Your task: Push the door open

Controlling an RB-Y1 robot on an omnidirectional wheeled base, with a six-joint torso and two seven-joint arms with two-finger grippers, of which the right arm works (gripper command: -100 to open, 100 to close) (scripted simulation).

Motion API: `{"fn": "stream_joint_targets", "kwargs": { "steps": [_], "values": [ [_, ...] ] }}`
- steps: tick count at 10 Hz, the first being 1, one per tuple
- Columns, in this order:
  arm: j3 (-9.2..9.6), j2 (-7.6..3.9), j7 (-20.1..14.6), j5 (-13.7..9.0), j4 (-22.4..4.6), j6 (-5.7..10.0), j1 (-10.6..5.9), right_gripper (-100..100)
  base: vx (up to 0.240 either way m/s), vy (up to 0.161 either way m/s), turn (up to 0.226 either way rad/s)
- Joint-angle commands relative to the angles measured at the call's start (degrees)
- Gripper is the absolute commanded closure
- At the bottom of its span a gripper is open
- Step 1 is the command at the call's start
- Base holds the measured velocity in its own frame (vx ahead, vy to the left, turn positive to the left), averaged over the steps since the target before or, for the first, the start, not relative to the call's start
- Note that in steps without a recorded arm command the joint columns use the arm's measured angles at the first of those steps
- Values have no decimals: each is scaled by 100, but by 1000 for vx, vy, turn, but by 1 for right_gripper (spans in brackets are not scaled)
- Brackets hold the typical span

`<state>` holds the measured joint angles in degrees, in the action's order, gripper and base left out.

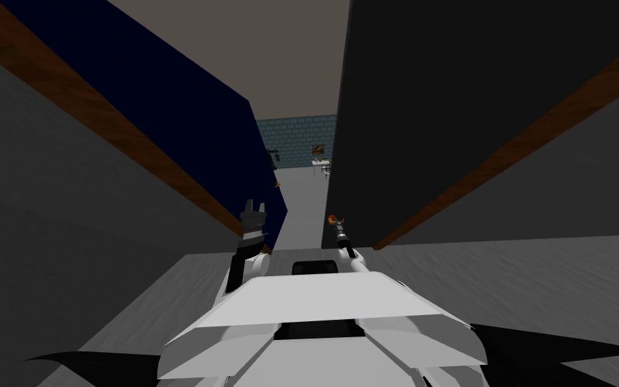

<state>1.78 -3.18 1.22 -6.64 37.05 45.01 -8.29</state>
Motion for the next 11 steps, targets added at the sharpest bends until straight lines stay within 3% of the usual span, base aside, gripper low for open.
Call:
{"fn": "stream_joint_targets", "kwargs": {
  "steps": [1, 11],
  "values": [
    [-55, -37, 14, -27, 13, 21, -23, 100, 171, 30, -30],
    [-533, -181, 175, -283, -46, 45, -13, 100, 176, 55, -45]
  ]
}}
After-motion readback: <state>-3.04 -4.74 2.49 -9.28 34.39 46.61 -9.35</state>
